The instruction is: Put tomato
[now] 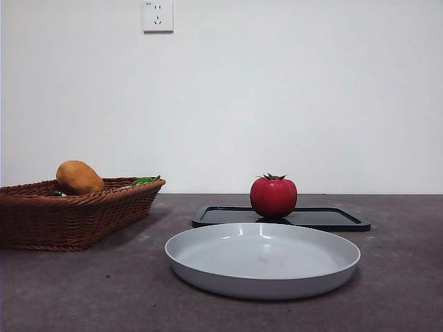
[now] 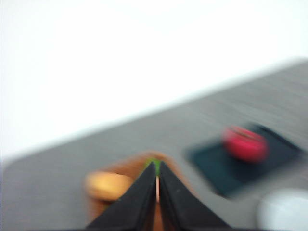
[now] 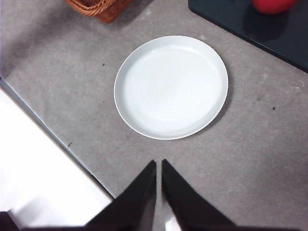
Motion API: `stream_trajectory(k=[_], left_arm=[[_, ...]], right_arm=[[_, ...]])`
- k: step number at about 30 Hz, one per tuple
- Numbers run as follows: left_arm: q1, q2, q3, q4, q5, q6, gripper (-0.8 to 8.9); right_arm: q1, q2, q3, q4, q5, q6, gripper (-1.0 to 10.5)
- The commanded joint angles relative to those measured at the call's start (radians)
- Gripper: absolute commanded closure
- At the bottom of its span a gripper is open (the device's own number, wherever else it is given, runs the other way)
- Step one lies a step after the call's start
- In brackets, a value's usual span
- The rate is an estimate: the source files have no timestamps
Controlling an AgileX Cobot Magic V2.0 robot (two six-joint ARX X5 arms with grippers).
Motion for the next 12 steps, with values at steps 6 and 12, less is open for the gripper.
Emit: stream_trajectory(k=[6, 12], left_arm=[[0.14, -0.218, -0.232, 0.185, -0.171, 0.029, 8.06], [0.17, -0.338, -0.455, 0.2, -0.171, 0.022, 8.06]], right_arm=[[0.007, 0.006, 0.01, 0.008, -0.001, 0.01, 9.4], [0.007, 0.006, 0.01, 0.008, -0.001, 0.01, 9.4]])
